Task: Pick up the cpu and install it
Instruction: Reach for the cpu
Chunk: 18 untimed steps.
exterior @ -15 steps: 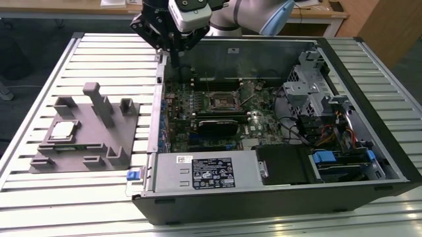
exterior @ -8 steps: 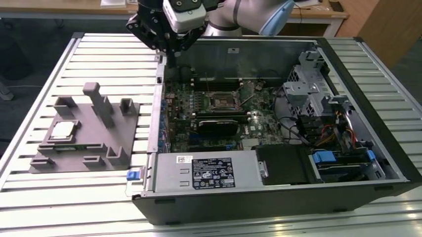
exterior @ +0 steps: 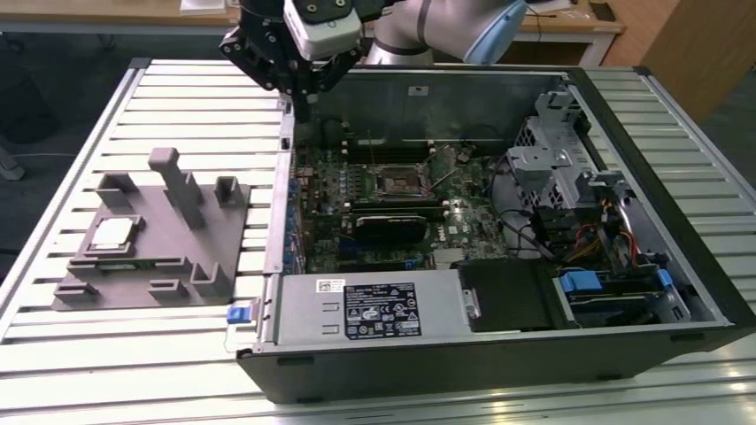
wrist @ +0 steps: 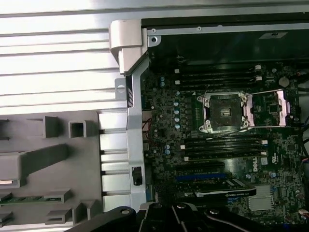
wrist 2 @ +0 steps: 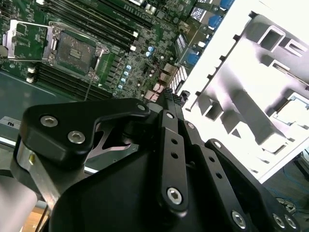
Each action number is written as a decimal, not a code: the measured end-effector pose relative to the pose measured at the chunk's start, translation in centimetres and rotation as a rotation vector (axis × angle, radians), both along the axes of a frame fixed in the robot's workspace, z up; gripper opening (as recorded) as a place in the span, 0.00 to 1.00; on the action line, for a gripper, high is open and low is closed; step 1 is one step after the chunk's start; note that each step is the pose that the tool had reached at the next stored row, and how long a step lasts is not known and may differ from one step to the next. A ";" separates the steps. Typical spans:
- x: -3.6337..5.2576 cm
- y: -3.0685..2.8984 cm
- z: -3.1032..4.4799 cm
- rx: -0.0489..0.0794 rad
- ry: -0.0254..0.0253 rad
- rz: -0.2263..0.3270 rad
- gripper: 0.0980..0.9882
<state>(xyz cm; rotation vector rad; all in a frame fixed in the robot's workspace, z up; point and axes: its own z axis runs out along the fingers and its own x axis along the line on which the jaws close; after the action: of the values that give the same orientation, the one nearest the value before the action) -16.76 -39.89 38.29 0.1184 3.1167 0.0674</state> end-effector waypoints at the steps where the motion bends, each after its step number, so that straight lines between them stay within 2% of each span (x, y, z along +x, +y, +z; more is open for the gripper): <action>1: -0.05 0.00 -0.02 0.000 0.0003 0.000 0.01; 18: -0.54 0.00 -0.33 0.000 0.0066 0.000 0.01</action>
<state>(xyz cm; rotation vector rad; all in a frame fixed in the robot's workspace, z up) -17.31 -39.89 37.96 0.1188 3.1232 0.0672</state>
